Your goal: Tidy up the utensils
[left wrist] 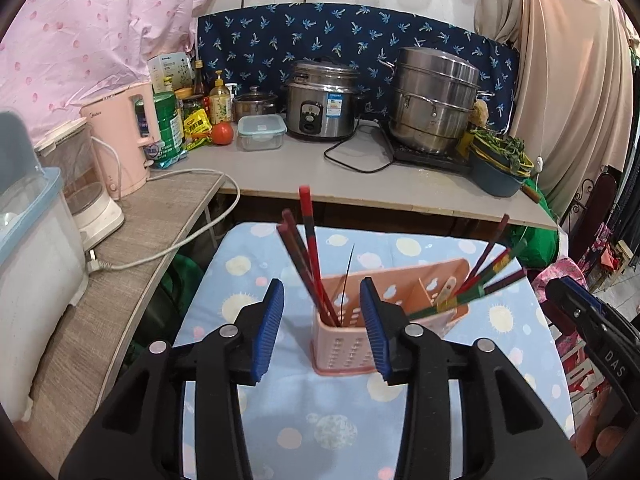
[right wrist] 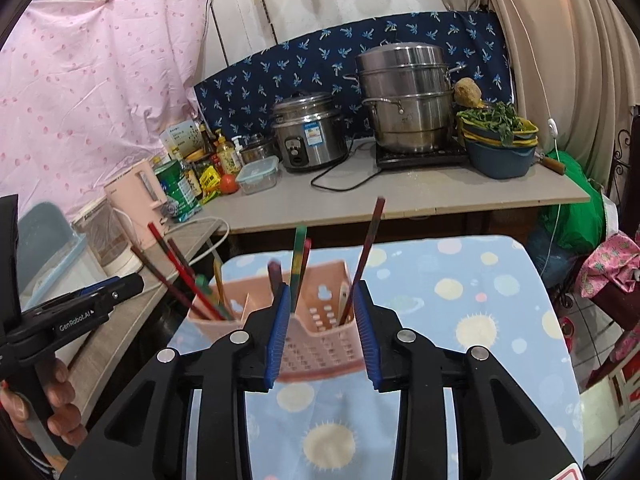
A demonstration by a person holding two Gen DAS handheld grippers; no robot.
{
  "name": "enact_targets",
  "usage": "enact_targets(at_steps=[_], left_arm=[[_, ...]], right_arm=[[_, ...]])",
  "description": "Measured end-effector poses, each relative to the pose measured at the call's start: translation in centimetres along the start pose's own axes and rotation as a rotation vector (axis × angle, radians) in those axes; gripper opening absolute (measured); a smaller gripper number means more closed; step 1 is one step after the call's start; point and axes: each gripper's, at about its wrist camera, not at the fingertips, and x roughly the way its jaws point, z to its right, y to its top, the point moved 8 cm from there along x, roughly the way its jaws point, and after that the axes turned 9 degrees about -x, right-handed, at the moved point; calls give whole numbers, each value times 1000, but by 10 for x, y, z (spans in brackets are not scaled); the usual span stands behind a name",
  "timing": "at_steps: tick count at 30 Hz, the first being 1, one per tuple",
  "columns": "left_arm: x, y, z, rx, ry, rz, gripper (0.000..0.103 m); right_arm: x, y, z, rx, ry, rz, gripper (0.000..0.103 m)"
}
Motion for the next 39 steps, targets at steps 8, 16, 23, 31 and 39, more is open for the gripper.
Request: enact_targets(at_steps=[8, 16, 23, 31, 39], left_arm=[[-6, -39, -6, 15, 17, -36, 46], [-10, -73, -12, 1, 19, -84, 48], [-16, -90, -16, -1, 41, -86, 56], [-19, -101, -24, -7, 63, -91, 59], [-21, -110, -27, -7, 84, -91, 67]], right_arm=[[-12, -45, -4, 28, 12, -62, 38], [-20, -80, -14, 6, 7, -115, 43], [-25, -96, -21, -4, -1, -137, 43], [-27, -102, -28, -38, -21, -141, 47], [-28, -106, -28, -42, -30, -147, 49]])
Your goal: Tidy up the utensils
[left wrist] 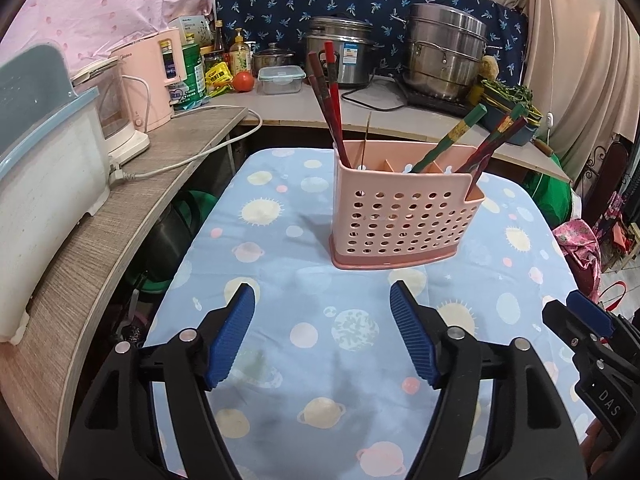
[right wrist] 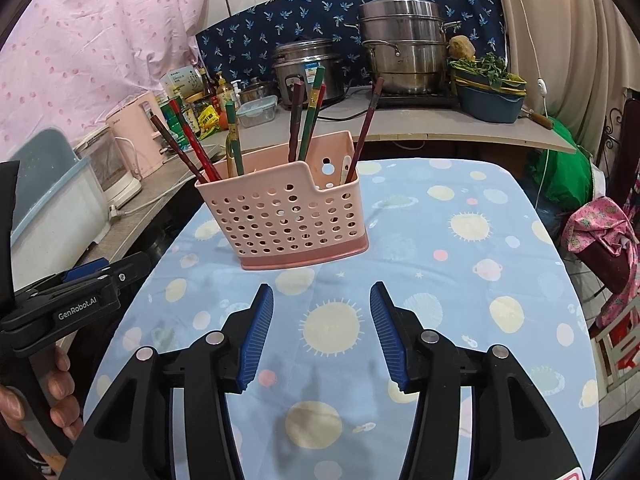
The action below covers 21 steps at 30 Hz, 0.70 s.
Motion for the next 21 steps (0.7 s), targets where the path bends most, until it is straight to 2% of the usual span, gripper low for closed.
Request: enact_targets(at_steps=[10, 17, 21], left_arm=[[-3, -8, 1, 13, 17, 1, 87], [-1, -13, 0, 15, 31, -10, 91], [0, -16, 0, 15, 37, -15, 92]], right_arm=[[-1, -4, 2, -11, -7, 0, 61], [-1, -9, 5, -6, -21, -9, 67], [-1, -10, 9, 2, -31, -7, 77]])
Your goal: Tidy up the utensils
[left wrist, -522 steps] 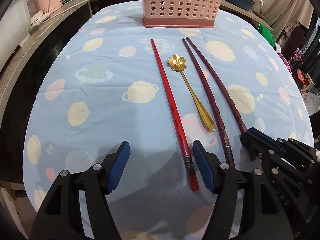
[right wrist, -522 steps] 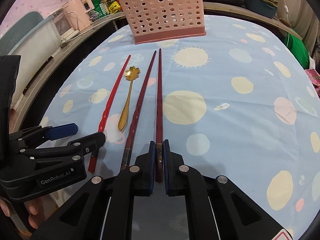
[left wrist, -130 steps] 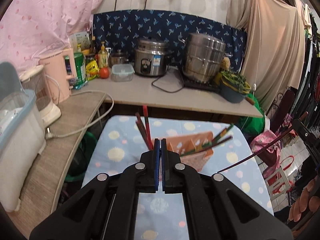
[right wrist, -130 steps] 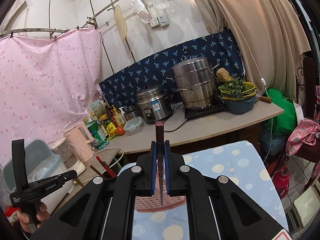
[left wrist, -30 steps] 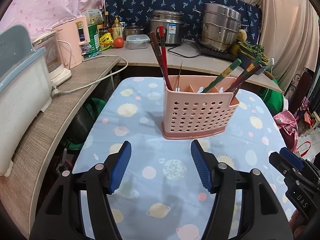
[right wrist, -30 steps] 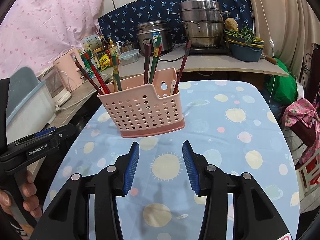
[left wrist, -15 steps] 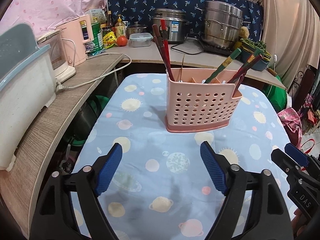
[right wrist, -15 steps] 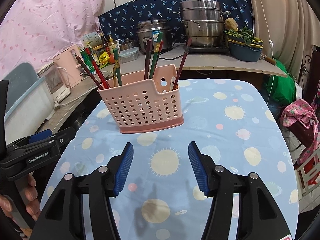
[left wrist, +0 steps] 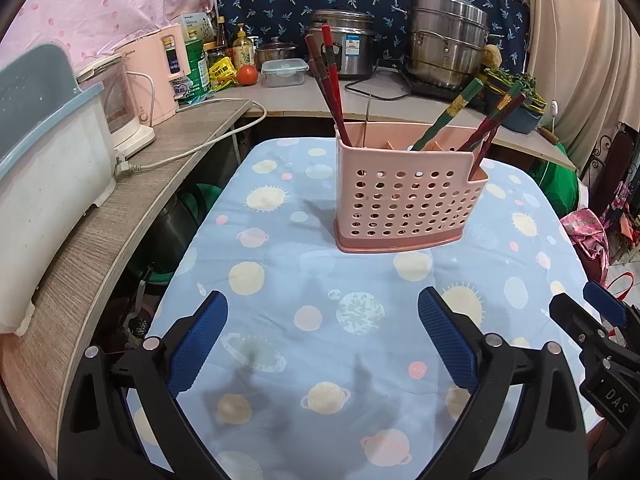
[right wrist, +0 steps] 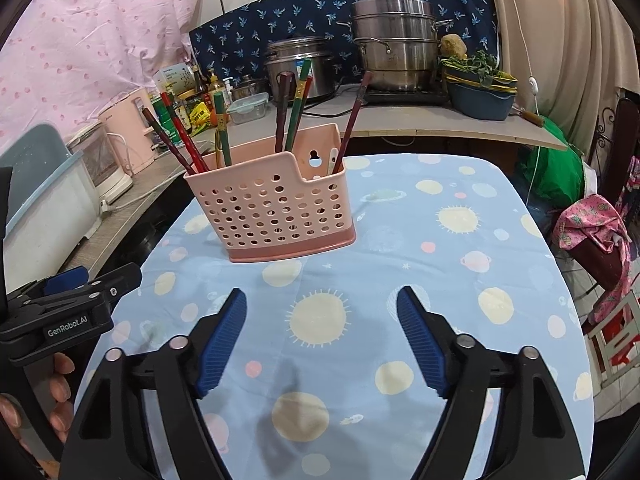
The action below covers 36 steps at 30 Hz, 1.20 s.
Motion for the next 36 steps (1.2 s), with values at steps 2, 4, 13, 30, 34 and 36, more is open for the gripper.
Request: enact_targets(at_steps=[2, 4, 13, 30, 34, 36], left_arm=[[0, -1, 0, 0, 2, -2, 93], [1, -1, 0, 2, 2, -7, 93], [4, -4, 0, 5, 22, -16, 94], [5, -6, 0, 12, 38, -17, 96], [6, -8, 1, 14, 39, -23, 96], [7, -9, 1, 16, 41, -26, 96]], right_arm=[[0, 0, 1, -5, -7, 1, 83], [0, 0, 1, -11, -17, 1, 84], [5, -4, 3, -1, -5, -24, 94], [8, -4, 9, -11, -38, -29, 97], [10, -5, 9, -14, -41, -37, 97], [10, -5, 9, -13, -40, -39, 97]])
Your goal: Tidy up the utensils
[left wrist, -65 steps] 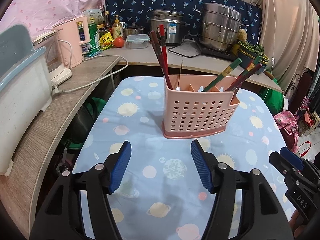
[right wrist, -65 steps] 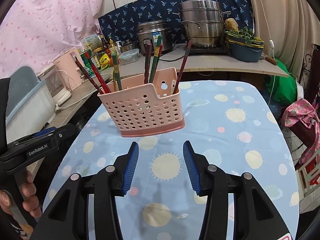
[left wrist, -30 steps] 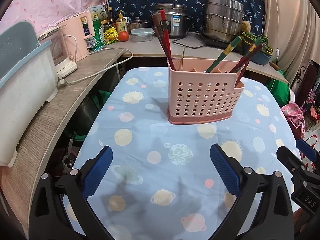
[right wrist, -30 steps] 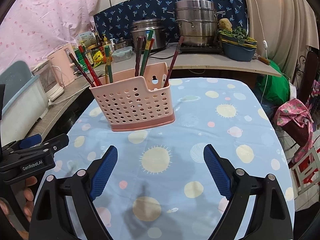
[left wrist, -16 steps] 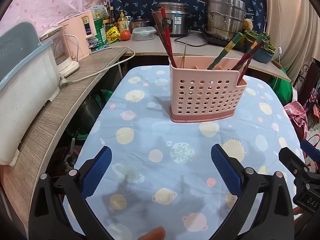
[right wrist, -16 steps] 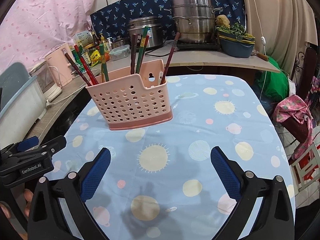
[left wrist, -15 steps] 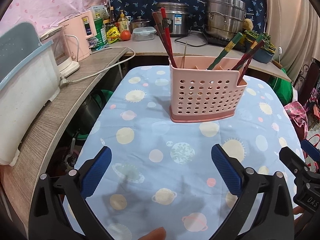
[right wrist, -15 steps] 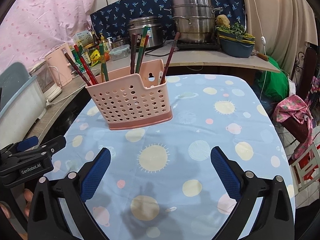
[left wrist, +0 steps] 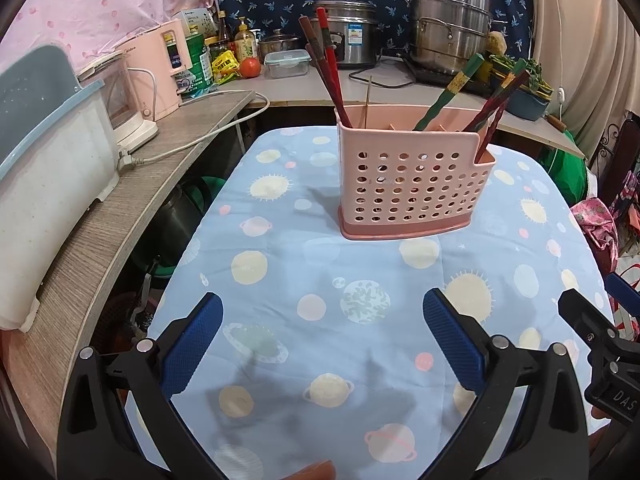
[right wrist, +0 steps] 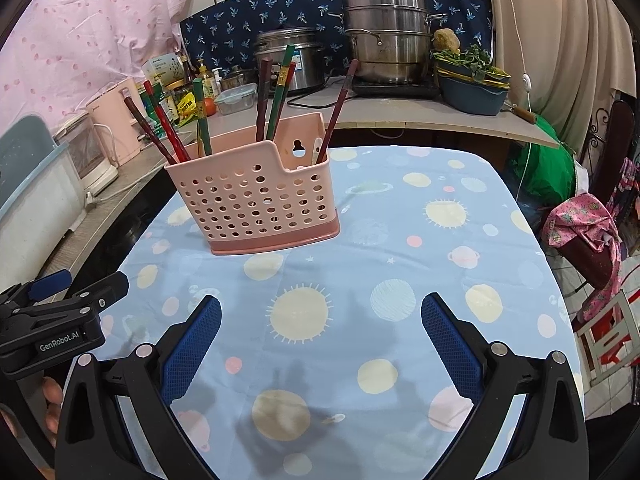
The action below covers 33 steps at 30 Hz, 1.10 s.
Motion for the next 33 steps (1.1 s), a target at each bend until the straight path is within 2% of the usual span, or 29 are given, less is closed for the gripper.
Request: enact_targets(at_steps=[33], left_arm=[[1, 0, 4, 1, 12, 6, 96]], right_arm=[[3, 2, -1, 0, 2, -6, 97]])
